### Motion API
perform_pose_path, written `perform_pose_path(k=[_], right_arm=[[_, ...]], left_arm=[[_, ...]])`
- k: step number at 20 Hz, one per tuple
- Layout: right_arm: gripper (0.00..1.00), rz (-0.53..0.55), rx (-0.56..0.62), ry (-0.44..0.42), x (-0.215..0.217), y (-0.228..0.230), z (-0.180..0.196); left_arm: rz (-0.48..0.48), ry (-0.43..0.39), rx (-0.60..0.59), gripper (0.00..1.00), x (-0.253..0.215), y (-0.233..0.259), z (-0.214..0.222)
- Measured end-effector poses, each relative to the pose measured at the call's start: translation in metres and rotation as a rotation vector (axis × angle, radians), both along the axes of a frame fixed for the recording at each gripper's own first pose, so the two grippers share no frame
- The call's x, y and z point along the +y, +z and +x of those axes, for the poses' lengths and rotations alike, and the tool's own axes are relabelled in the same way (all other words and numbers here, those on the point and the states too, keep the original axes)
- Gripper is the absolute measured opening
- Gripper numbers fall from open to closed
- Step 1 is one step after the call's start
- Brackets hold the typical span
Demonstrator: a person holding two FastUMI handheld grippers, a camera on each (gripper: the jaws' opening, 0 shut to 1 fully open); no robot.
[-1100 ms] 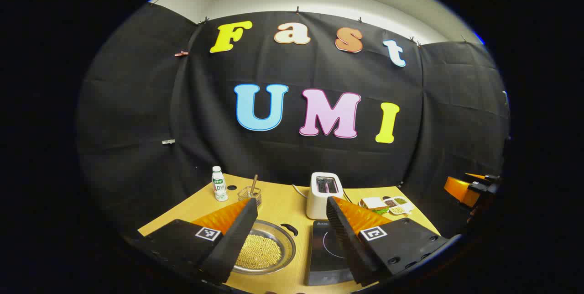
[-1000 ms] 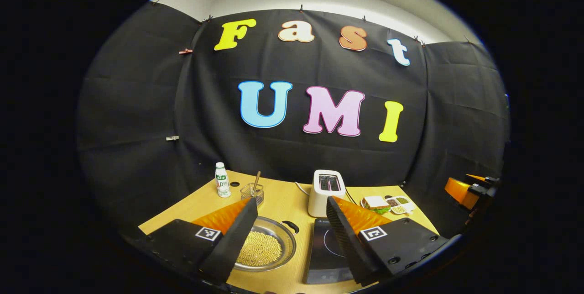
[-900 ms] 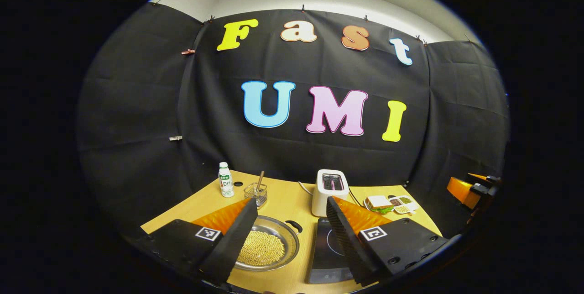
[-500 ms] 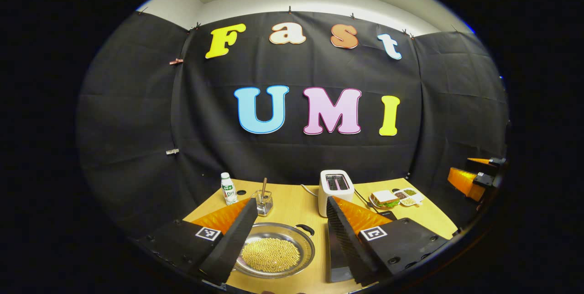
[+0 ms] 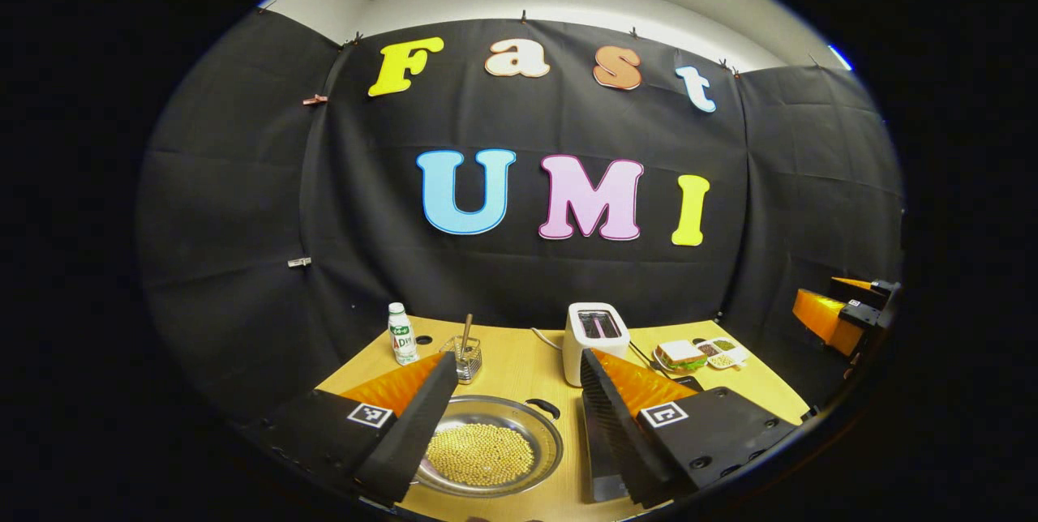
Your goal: First push the handle of the pot to place it horizontally, then grasp the pot with both hands and set it on the induction cooktop.
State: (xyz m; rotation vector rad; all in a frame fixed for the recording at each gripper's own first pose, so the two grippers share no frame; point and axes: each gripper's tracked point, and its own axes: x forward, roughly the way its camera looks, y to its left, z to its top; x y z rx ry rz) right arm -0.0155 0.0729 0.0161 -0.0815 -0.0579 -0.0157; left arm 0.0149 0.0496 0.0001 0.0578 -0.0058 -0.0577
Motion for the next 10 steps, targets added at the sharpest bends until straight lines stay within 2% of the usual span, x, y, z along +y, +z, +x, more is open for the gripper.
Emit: perform_pose_path(k=[4, 10], right_arm=[[0.97, 0.007, 0.019, -0.017, 0.002, -0.006, -0.001], [0.97, 0.005, 0.049, 0.003, 0.014, -0.016, 0.005]], left_arm=[[-0.016, -0.003, 0.021, 0.95, 0.010, -0.009, 0.005], [-0.001, -0.031, 0.054, 0.95, 0.011, -0.018, 0.012]])
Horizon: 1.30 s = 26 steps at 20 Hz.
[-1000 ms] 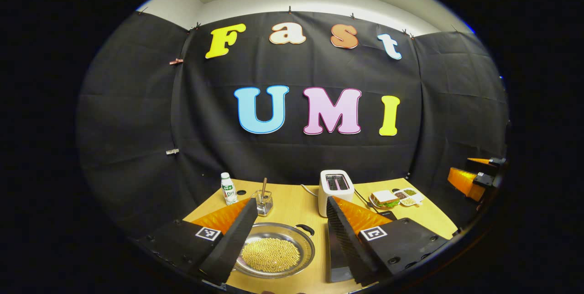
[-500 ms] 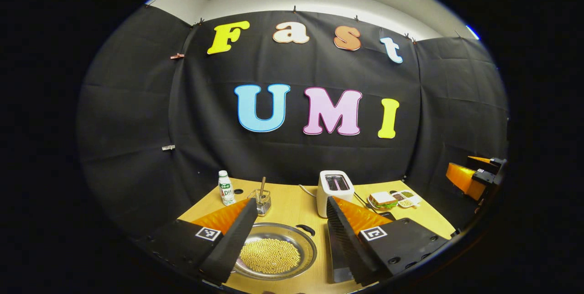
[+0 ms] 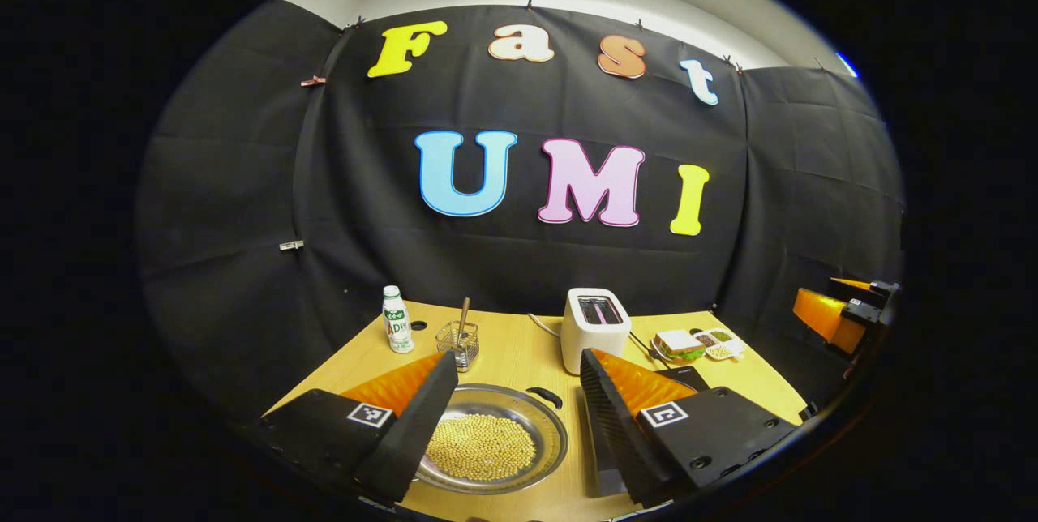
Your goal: First push the handle of the pot to place it horizontally, then grasp the pot with both hands and set it on the induction cooktop.
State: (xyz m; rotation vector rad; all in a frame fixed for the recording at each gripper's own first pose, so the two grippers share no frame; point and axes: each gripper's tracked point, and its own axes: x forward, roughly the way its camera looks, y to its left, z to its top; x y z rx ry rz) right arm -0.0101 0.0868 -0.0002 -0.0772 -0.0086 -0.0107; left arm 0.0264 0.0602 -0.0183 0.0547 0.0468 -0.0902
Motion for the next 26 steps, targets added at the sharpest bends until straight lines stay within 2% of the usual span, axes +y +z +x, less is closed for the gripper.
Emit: perform_pose_path(k=[4, 5, 9, 12, 19, 24, 26], right_arm=[[0.94, 0.008, 0.008, -0.013, -0.001, -0.004, 0.008], [0.98, 0.014, 0.011, -0.017, -0.002, -0.006, 0.008], [0.95, 0.030, 0.025, -0.036, -0.007, -0.013, 0.014], [0.98, 0.041, 0.033, -0.047, -0.012, -0.018, 0.017], [0.98, 0.063, 0.056, -0.057, -0.016, -0.026, 0.020], [0.98, 0.061, 0.075, -0.048, -0.014, -0.033, 0.019], [0.98, 0.062, 0.084, -0.046, -0.012, -0.034, 0.020]], left_arm=[[0.029, -0.024, 0.020, 0.95, -0.001, -0.005, 0.005], [0.022, -0.035, 0.036, 0.95, -0.003, -0.008, 0.008], [-0.007, -0.046, 0.111, 0.95, 0.000, -0.025, 0.013], [-0.019, -0.064, 0.183, 0.94, 0.004, -0.043, 0.012], [-0.035, -0.101, 0.332, 0.64, 0.019, -0.079, 0.004], [-0.032, -0.128, 0.402, 0.51, 0.030, -0.102, -0.002], [-0.030, -0.130, 0.419, 0.42, 0.036, -0.109, -0.005]])
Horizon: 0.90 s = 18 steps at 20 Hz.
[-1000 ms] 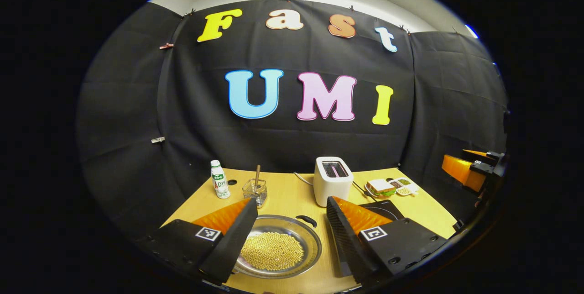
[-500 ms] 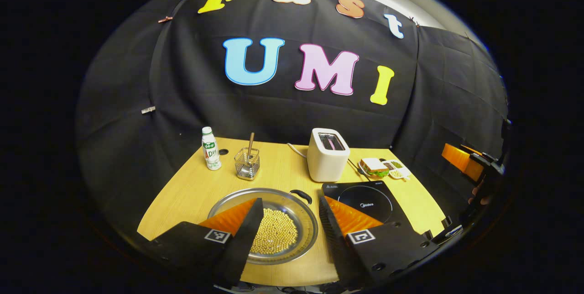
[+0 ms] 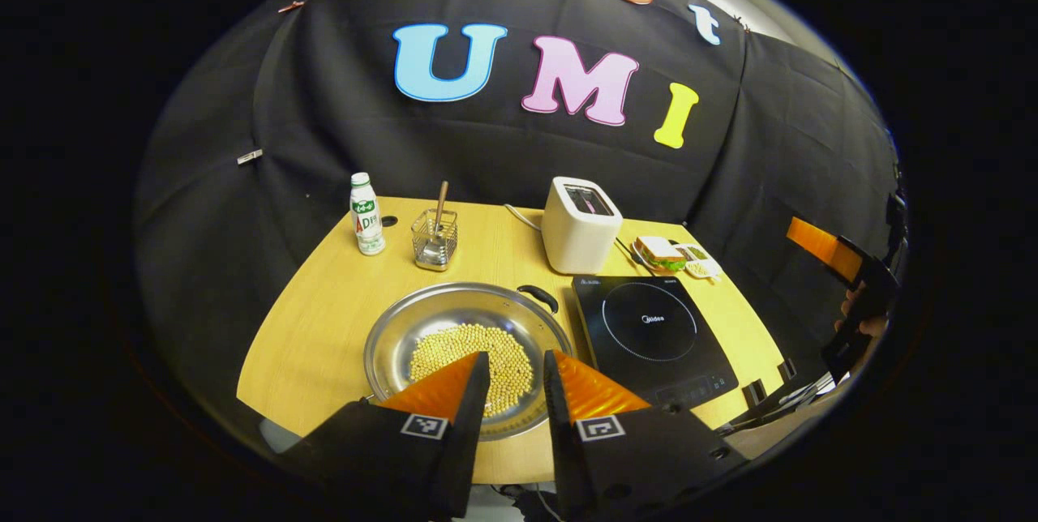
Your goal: First push the handle of the pot to place it horizontally, then grasp the pot with both hands and set it on the induction cooktop.
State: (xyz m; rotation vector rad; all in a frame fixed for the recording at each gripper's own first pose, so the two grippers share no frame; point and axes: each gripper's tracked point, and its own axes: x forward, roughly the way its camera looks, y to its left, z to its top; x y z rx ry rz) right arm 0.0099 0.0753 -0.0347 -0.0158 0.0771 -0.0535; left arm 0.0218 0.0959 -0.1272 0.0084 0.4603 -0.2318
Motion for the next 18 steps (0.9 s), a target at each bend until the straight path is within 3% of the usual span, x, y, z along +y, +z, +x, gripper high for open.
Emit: perform_pose_path(k=[1, 2, 3, 9, 18], right_arm=[[0.98, 0.001, 0.005, 0.002, 0.002, -0.002, 0.000], [0.98, 0.001, 0.009, 0.005, 0.003, -0.004, 0.000], [0.98, -0.001, 0.012, 0.008, 0.004, -0.005, 0.000], [0.98, 0.002, 0.037, 0.017, 0.009, -0.012, -0.004], [0.98, -0.002, 0.078, 0.008, 0.011, -0.024, -0.010]], left_arm=[[0.002, -0.009, 0.015, 0.38, 0.002, -0.004, -0.002], [0.006, -0.010, 0.030, 0.41, 0.005, -0.010, -0.004], [0.013, -0.008, 0.043, 0.32, 0.009, -0.016, -0.006], [0.030, 0.005, 0.120, 0.18, 0.025, -0.052, -0.022], [0.000, 0.013, 0.215, 0.05, 0.055, -0.090, -0.040]])
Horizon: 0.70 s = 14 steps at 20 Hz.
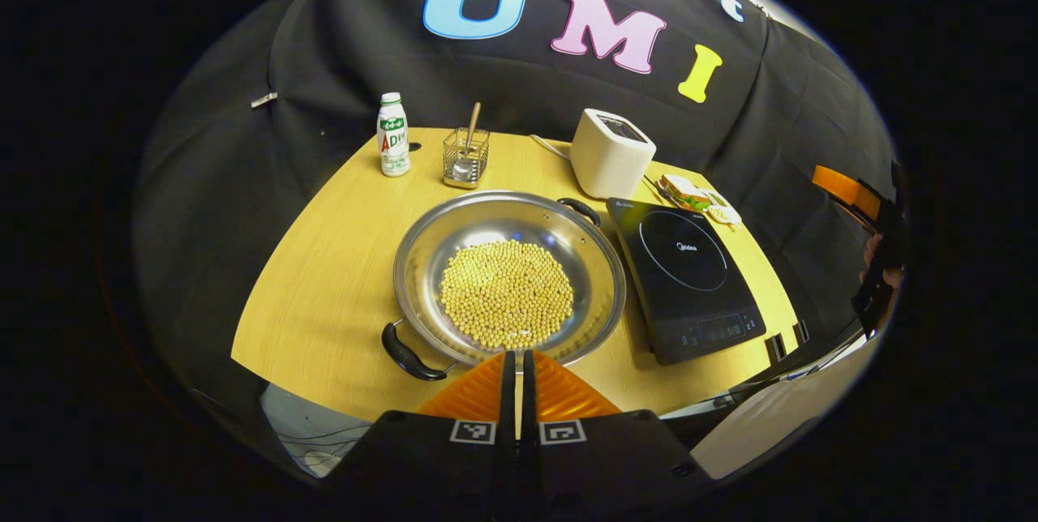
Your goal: First push the handle of the pot to place it horizontally, then grasp the pot with both hands and set it on the induction cooktop.
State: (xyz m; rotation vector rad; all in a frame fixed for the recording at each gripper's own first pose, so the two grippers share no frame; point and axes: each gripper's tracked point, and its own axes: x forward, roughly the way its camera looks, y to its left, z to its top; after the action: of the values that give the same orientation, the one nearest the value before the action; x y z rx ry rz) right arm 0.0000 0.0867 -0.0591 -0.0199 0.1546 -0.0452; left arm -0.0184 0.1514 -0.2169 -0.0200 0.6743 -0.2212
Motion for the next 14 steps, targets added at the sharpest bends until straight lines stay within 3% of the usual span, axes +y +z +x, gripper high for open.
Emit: perform_pose_path(k=[9, 14], right_arm=[[0.98, -0.036, 0.034, -0.015, 0.004, -0.009, -0.015], [0.98, -0.048, 0.042, -0.046, 0.000, -0.014, -0.032]], left_arm=[[-0.027, -0.120, 0.134, 0.05, 0.006, -0.047, -0.002], [0.030, -0.155, 0.174, 0.05, 0.017, -0.070, 0.011]])
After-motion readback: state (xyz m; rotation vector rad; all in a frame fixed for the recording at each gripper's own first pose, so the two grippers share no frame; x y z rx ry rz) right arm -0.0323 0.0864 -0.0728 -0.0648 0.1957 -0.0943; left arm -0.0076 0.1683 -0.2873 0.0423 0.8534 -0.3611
